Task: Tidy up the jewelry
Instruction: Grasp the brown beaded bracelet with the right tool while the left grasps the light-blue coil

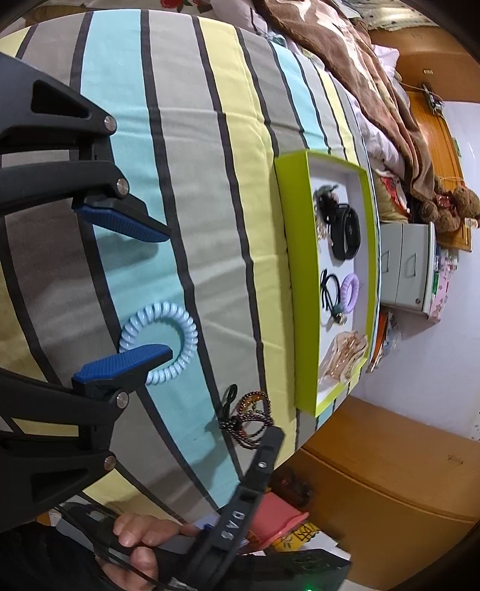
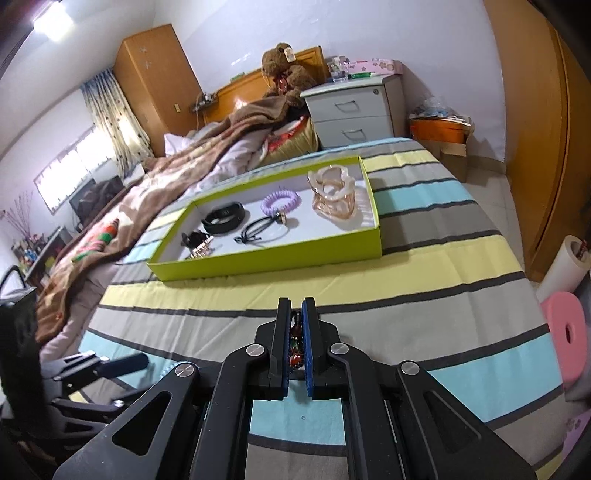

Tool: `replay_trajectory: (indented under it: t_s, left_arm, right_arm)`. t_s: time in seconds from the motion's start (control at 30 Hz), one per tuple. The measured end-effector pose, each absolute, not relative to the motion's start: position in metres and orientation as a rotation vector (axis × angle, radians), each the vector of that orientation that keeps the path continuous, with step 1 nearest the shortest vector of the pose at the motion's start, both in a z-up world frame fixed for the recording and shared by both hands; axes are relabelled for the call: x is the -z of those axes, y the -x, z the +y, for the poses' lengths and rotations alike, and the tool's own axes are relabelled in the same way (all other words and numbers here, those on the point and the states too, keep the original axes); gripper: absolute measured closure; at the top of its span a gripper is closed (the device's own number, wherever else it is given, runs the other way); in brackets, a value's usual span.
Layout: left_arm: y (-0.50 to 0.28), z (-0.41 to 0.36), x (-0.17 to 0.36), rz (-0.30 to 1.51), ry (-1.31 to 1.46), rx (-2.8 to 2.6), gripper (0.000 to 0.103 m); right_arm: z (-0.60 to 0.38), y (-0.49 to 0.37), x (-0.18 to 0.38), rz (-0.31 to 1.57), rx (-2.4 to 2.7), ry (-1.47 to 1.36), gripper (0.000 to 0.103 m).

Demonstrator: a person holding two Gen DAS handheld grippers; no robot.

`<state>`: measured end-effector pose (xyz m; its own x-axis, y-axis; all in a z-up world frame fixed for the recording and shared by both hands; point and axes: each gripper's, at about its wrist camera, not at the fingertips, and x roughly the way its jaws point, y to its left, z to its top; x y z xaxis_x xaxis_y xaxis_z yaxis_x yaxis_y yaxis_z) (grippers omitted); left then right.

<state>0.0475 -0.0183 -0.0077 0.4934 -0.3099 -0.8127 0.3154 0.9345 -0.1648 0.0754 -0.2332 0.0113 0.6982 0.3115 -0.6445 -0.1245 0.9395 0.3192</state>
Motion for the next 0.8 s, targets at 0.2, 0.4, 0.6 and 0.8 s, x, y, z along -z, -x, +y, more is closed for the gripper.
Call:
replay_trajectory:
  t_s: [0.2, 0.4, 0.6, 0.8]
  left_arm:
    - [-0.051, -0.028, 0.012, 0.996, -0.039, 0.384, 0.041]
    - [-0.058, -0.036, 0.013, 0.989, -0.092, 0.345, 0.041]
    - [-0.062, -0.044, 0.016, 0.971, -0.146, 0.308, 0.041]
    - [-0.065, -0.046, 0.015, 0.963, -0.153, 0.296, 0.045]
  right_arm:
    - [-0.236, -0.075, -0.015, 0.743, -0.272, -0.282, 0.097]
    - [-0.244, -0.076, -0.012, 0.748, -0.247, -0.275, 0.097]
    - [-0.256, -0.076, -0.001, 0.786, -0.214, -0.272, 0.097]
    - [-0.264, -0.076, 0.001, 0.816, -0.189, -0.251, 0.089]
